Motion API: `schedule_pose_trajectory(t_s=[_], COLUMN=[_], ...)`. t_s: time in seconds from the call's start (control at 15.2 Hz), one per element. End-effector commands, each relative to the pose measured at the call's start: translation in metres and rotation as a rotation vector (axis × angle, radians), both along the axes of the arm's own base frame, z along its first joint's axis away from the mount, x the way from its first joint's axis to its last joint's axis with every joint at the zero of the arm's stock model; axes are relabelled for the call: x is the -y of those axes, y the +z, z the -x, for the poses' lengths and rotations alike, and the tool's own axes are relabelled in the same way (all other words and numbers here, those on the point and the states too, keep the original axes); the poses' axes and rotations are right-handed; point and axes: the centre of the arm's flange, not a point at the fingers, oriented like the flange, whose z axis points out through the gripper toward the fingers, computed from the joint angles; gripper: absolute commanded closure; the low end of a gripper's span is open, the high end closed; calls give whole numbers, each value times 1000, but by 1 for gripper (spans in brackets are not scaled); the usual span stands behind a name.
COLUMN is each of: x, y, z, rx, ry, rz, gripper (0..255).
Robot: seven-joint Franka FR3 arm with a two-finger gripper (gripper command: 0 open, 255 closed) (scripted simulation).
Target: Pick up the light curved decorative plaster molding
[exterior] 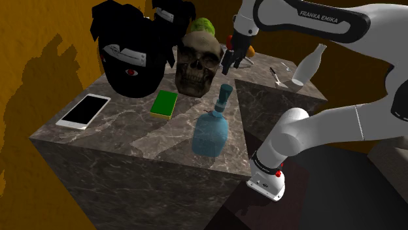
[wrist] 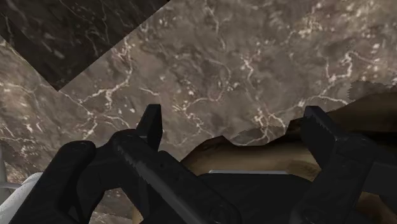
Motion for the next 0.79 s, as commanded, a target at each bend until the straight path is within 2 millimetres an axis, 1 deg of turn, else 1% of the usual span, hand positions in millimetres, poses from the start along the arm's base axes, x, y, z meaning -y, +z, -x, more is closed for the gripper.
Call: schedule_pose_trajectory(t_s=[0.0, 0.33, 0.73], x=[0, 67, 146], y=[0, 0, 0], z=[0, -10, -29], rx=[0, -12, -25], ry=[0, 90, 197], rz=[0, -6, -14], gripper=[0, 0, 0])
